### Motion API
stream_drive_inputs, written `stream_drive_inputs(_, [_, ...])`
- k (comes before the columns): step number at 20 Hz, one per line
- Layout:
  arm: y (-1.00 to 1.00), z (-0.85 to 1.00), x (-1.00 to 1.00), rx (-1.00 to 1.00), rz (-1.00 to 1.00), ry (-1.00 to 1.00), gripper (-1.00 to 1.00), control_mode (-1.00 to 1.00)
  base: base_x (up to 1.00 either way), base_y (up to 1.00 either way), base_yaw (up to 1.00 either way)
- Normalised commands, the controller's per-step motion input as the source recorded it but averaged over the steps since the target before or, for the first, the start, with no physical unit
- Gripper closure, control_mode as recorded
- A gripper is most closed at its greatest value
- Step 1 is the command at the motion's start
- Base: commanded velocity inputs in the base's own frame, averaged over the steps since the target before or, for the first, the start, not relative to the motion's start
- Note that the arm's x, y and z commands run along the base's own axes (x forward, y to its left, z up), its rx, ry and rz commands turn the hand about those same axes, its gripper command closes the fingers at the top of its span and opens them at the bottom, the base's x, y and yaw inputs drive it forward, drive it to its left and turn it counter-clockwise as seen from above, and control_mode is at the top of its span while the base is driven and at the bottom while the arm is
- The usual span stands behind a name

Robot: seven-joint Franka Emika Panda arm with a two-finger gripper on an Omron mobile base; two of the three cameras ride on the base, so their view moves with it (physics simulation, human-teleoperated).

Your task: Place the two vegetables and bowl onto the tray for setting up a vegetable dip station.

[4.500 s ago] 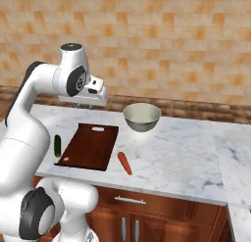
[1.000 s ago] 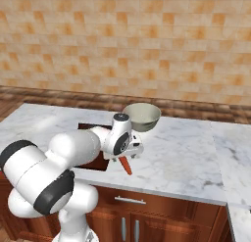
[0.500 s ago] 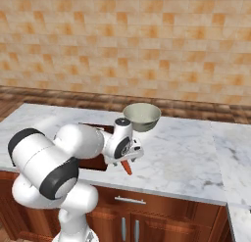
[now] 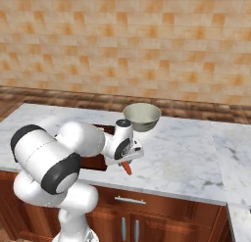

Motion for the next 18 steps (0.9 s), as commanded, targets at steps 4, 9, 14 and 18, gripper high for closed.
stream_drive_inputs(4, [0.00,0.17,-0.03,0.00,0.03,0.00,1.00,-1.00,0.00,0.00,0.00])
stream_drive_inputs(9, [0.00,0.58,-0.15,0.00,0.05,-0.04,1.00,-1.00,0.00,0.00,0.00])
stream_drive_inputs(14, [0.29,0.57,-0.11,-0.03,0.06,-0.02,1.00,-1.00,0.00,0.00,0.00])
stream_drive_inputs(18, [0.76,0.51,-0.27,-0.08,0.11,-0.06,1.00,-1.00,0.00,0.00,0.00])
